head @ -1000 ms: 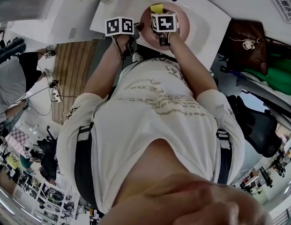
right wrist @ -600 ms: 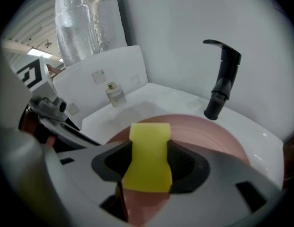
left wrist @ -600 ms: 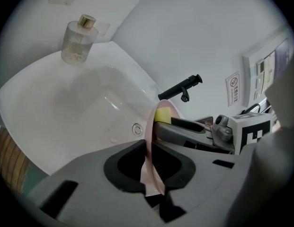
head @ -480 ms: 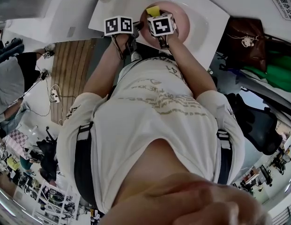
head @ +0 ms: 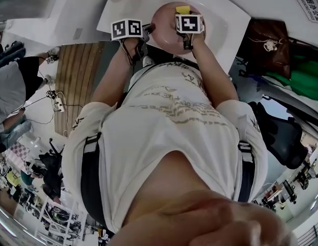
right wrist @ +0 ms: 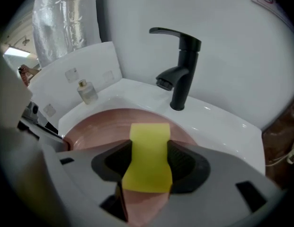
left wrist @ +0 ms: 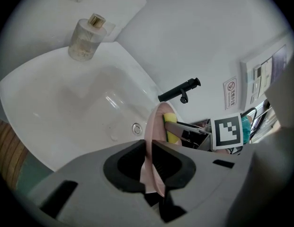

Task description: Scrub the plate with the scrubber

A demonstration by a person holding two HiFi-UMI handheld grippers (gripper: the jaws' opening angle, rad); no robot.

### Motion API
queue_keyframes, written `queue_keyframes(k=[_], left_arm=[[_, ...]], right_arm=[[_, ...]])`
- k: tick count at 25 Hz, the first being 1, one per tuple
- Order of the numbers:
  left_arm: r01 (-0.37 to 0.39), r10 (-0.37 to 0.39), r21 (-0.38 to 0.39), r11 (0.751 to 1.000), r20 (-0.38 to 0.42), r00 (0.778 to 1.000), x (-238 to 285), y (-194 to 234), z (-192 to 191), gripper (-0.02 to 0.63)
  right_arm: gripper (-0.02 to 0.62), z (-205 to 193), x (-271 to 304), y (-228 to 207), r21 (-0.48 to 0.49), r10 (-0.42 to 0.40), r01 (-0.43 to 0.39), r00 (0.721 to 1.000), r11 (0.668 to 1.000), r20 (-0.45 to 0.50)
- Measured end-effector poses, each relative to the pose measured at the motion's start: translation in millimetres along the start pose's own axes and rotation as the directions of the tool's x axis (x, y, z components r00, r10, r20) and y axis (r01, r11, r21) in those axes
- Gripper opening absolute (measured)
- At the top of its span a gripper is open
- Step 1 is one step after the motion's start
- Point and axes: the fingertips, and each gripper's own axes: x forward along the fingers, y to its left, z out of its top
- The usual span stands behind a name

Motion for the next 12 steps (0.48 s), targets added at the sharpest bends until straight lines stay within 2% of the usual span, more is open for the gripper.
queue_keyframes(k=[7,9,12], left_arm=[[-0.021,0.021,-0.016,1.0,0.018,1.0,1,8,9,0.048],[-0.029,0.03,-0.027,0.999,0.029,0.999,1,11,12,0.048],[-0.04,0.042,-0.035,0.999,0.037,0.998,1,14,14,0.048]], right_arm=[[0.239,-22,-9,-22,-0.003,-0.075,0.074,0.996,0.997,-0.044],[0.239,-34,-9,-25,0.033,-0.065,0.067,0.995,0.997,-0.069],[0.239,-56,-8,-26,0.152,-0.032,0.051,0.992,0.987,-0.122]])
